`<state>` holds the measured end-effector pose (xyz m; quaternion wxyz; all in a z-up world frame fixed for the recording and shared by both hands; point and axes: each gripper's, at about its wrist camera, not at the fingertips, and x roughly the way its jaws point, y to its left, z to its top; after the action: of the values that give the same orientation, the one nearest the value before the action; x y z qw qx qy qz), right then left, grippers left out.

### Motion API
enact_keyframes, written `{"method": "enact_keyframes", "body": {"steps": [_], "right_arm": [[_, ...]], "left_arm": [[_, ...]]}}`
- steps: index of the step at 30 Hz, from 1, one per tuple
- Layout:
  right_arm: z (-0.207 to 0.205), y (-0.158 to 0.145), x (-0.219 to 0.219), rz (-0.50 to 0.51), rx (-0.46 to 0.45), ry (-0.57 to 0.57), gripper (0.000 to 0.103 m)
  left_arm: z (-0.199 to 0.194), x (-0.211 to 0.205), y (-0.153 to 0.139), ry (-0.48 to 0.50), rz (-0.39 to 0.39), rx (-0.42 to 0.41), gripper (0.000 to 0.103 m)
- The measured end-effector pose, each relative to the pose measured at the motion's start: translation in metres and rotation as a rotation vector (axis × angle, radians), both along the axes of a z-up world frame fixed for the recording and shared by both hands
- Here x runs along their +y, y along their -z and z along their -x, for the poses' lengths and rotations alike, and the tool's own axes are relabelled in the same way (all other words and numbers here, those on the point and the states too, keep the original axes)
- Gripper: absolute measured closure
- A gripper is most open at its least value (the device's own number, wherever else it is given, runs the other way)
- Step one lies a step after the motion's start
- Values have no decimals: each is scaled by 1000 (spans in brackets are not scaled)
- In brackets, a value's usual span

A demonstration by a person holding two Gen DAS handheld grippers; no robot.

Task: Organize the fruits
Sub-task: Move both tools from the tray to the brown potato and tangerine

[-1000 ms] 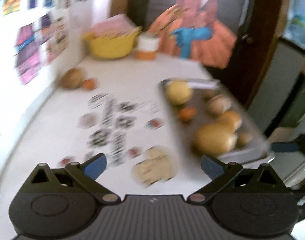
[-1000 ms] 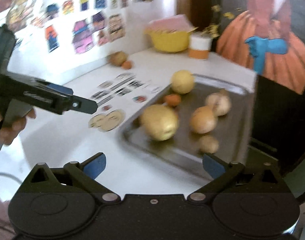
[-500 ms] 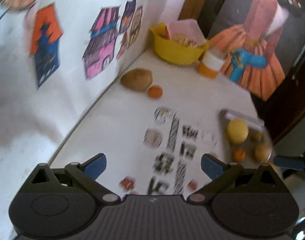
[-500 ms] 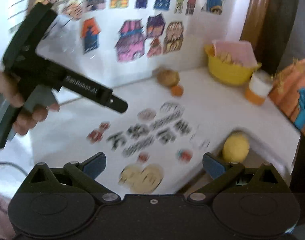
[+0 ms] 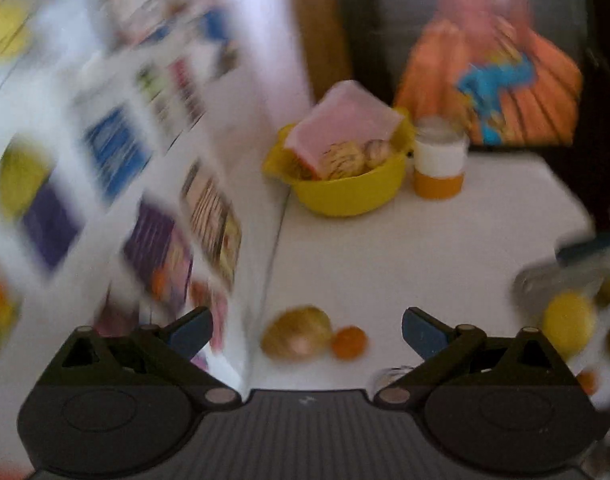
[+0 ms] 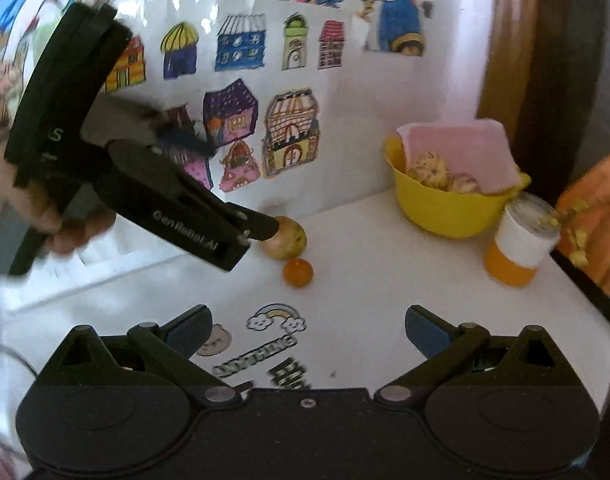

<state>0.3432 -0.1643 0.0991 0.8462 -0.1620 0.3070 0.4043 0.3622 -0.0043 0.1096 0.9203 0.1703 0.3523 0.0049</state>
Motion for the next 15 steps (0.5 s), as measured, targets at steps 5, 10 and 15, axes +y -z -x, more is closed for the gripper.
{"method": "enact_keyframes", "body": {"steps": [5,10,15], "right_arm": [[-29,22,7,47,9,-100,1],[-59,39,21,80,29,-156,1],[-82,55,45,85,70,-187,9]], "left_arm": [[-9,-28,26,194,-316,15,1],[-9,-45,54,318,-600,74,1],[-15,-50,80,422,-767,151,1]]}}
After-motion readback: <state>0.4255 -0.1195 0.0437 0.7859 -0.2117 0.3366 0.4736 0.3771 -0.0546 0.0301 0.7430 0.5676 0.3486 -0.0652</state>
